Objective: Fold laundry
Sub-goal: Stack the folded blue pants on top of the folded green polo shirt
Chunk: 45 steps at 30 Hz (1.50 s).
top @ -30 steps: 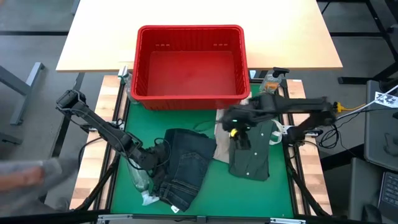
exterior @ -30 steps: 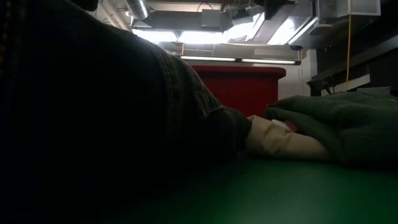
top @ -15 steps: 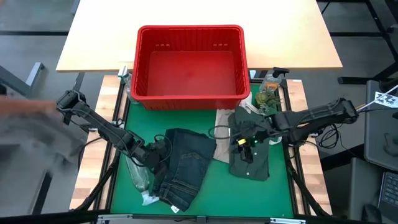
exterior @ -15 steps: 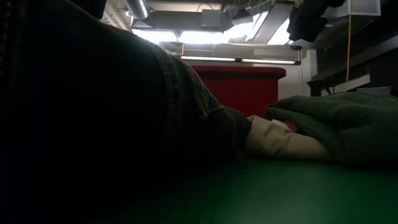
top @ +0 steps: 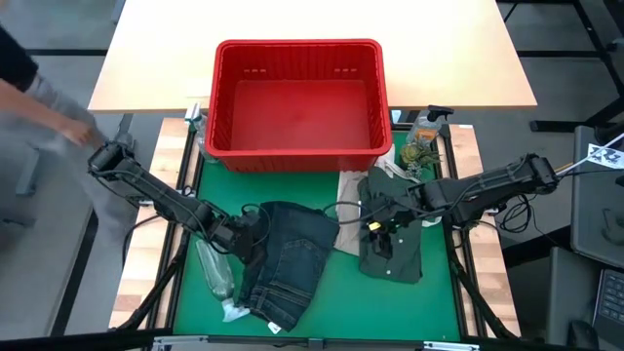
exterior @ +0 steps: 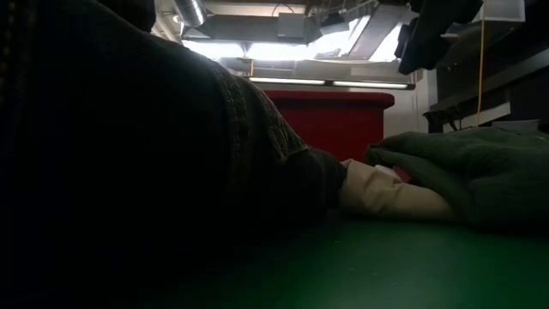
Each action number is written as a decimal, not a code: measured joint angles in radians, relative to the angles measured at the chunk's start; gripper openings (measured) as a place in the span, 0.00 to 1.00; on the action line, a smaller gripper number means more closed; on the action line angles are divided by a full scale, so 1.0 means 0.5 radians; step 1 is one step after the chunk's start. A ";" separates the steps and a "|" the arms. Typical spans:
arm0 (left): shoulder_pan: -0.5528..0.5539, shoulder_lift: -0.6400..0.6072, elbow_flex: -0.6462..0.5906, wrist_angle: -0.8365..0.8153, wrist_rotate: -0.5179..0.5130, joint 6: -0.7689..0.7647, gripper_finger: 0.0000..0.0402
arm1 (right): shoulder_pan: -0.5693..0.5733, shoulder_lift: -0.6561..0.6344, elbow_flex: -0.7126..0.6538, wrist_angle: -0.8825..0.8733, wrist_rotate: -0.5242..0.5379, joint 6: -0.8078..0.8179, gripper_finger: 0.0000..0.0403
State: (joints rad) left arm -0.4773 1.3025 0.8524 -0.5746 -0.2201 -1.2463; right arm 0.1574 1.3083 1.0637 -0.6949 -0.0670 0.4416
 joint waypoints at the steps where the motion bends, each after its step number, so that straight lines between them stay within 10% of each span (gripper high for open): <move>1: 0.000 0.000 0.000 -0.015 -0.001 0.000 0.25 | 0.000 0.001 0.000 -0.007 0.034 -0.001 0.48; 21: 0.047 0.000 0.000 -0.126 -0.132 0.054 0.25 | -0.002 0.001 0.000 -0.005 0.081 -0.002 0.48; 35: 0.051 0.000 0.000 -0.412 -0.099 -0.134 0.59 | -0.001 0.006 0.000 -0.004 0.082 0.273 0.48; 45: 0.041 0.099 0.000 -0.444 -0.096 -0.438 0.62 | 0.055 0.296 0.001 0.221 -0.062 0.606 0.48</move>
State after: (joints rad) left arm -0.4570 1.3519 0.8524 -0.7965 -0.2680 -1.4654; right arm 0.1851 1.4564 1.0641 -0.5842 -0.0979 0.7444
